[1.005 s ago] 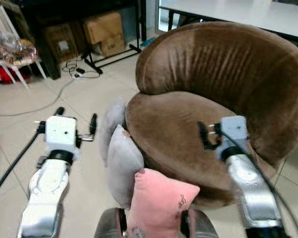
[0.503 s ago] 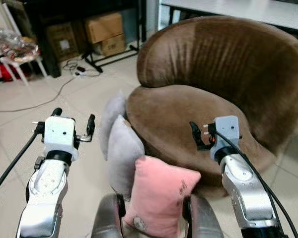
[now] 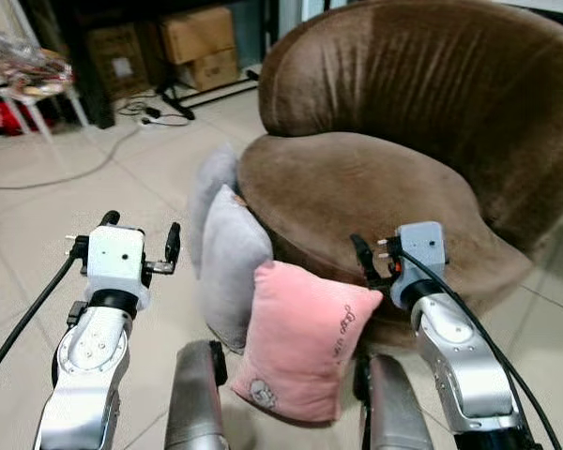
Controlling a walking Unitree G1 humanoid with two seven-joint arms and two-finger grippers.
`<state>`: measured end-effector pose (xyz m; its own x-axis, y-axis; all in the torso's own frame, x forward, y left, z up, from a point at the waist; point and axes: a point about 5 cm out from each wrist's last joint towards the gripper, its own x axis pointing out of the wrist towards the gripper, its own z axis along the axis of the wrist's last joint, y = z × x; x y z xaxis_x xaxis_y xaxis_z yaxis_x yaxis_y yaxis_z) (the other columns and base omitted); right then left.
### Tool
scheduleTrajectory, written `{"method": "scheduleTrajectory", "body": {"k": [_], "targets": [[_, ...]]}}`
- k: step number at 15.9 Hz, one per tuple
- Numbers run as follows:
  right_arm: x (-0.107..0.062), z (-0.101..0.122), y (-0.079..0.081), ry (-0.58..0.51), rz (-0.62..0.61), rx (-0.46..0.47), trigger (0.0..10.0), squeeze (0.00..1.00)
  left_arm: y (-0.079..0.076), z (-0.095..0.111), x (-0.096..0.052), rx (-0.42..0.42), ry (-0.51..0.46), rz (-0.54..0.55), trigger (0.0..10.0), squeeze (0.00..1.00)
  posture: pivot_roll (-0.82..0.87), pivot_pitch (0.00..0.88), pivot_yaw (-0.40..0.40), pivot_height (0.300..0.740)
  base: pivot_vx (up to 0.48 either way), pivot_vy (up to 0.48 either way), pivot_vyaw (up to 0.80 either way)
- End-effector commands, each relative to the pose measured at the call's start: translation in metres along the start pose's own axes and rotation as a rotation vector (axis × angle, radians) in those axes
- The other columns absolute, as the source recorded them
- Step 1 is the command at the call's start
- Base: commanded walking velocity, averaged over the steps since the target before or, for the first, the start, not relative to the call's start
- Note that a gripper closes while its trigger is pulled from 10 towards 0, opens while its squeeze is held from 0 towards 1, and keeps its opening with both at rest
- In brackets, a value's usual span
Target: Move the pillow to the sofa from floor
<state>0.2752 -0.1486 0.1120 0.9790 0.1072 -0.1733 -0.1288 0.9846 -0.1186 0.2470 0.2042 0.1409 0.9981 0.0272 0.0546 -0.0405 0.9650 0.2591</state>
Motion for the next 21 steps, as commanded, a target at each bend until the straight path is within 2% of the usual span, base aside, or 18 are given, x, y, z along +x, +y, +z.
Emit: {"method": "scheduleTrajectory", "body": {"k": [1,4,5,6,9,10,11,12,15,18,19,21], "targets": [[0.001,0.004,-0.001,-0.008,0.006,0.004,10.0,0.00,0.000,0.004,0.000,0.006,-0.014,0.007,10.0,0.00,-0.07,0.000,0.027,0.487,0.000,0.000,0.00],[0.006,0.002,0.000,0.022,0.033,-0.006,10.0,0.00,0.000,0.003,0.000,0.006,-0.009,-0.003,10.0,0.00,-0.06,0.000,0.023,0.487,0.000,0.000,0.00],[0.014,-0.006,0.002,0.085,0.102,0.002,10.0,0.00,0.000,0.002,0.001,0.008,0.004,-0.037,10.0,0.00,-0.07,0.000,0.025,0.487,0.000,0.000,0.00],[0.022,-0.010,0.003,0.117,0.137,0.025,10.0,1.00,0.000,-0.001,0.004,0.004,0.017,-0.067,10.0,0.00,-0.07,0.000,0.023,0.487,0.000,0.000,0.00],[0.044,-0.021,0.011,0.209,0.221,0.060,10.0,1.00,-0.009,-0.007,0.005,0.004,0.059,-0.195,10.0,0.00,-0.07,0.000,0.017,0.487,0.000,0.000,0.00],[0.054,-0.026,0.016,0.255,0.231,0.108,10.0,1.00,-0.014,-0.012,0.004,-0.002,0.085,-0.253,10.0,0.00,-0.07,0.000,0.019,0.487,0.000,0.000,0.00],[0.055,-0.029,0.017,0.269,0.230,0.124,10.0,1.00,-0.015,-0.014,0.002,-0.003,0.094,-0.270,10.0,0.00,-0.07,0.000,0.019,0.487,0.000,0.000,0.00],[0.061,-0.041,0.021,0.331,0.220,0.173,10.0,1.00,-0.018,-0.020,-0.006,0.032,0.123,-0.322,10.0,0.00,-0.06,0.000,0.018,0.487,0.000,0.000,0.00],[0.063,-0.052,0.024,0.352,0.173,0.242,10.0,1.00,-0.015,-0.021,-0.023,0.038,0.142,-0.326,10.0,0.00,-0.03,0.014,-0.003,0.487,0.000,0.000,0.00],[0.066,-0.055,0.031,0.334,0.158,0.353,10.0,1.00,-0.012,-0.010,-0.037,0.022,0.124,-0.311,10.0,0.00,-0.01,0.091,-0.021,0.487,0.000,0.000,0.00],[0.066,-0.060,0.032,0.346,0.128,0.364,10.0,1.00,-0.012,-0.006,-0.041,0.009,0.115,-0.306,10.0,0.00,-0.01,0.116,-0.023,0.487,0.000,0.000,0.00],[0.071,-0.057,0.039,0.320,0.097,0.475,10.0,1.00,-0.010,0.004,-0.054,-0.018,0.110,-0.314,10.0,0.00,0.01,0.172,-0.033,0.487,0.000,0.000,0.00]]}}
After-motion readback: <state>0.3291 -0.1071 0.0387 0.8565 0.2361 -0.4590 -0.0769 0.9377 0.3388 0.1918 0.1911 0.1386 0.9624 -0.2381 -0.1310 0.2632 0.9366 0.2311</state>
